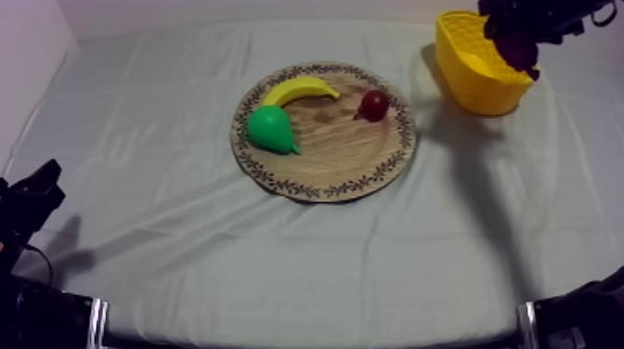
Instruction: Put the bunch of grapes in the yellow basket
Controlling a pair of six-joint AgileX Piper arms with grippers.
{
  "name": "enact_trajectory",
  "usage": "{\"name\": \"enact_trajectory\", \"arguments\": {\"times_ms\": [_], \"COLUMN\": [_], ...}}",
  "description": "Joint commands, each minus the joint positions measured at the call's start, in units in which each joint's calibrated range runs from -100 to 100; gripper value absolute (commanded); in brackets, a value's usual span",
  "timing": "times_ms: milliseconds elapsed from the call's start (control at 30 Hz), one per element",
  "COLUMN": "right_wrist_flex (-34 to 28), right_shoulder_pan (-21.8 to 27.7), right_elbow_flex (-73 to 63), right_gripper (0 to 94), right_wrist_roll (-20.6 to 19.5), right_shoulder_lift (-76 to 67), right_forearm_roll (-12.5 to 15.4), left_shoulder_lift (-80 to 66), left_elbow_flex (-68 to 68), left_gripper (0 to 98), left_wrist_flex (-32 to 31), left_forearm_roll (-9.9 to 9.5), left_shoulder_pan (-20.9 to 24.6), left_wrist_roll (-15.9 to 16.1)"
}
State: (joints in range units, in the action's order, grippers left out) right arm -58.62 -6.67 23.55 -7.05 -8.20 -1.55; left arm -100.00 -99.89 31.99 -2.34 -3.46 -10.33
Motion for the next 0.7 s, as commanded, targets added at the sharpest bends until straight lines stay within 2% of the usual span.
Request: {"name": "enact_trajectory", "arguments": {"times_ms": [0,267,667], "right_wrist_flex": [0.5,1.7,2.1], "right_shoulder_pan": [1.1,3.7,5.5], "right_elbow_flex": [-0.2,-2.8,-17.1], "right_gripper": [23.9,23.8,23.9], "right_wrist_roll": [0.4,1.1,1.3], "right_shoulder_lift": [0.1,3.0,16.0], "right_forearm_roll": [0.1,0.4,0.0], "left_shoulder_lift": [0.0,0.0,0.0], "left_elbow_flex": [0.0,0.0,0.0], "left_gripper": [0.1,0.1,0.1], "left_wrist_flex": [0.0,0.0,0.0], "left_forearm_roll": [0.02,0.02,0.02], "left_shoulder_pan": [0.0,0.0,0.0], "left_wrist_roll": [0.0,0.0,0.0]}}
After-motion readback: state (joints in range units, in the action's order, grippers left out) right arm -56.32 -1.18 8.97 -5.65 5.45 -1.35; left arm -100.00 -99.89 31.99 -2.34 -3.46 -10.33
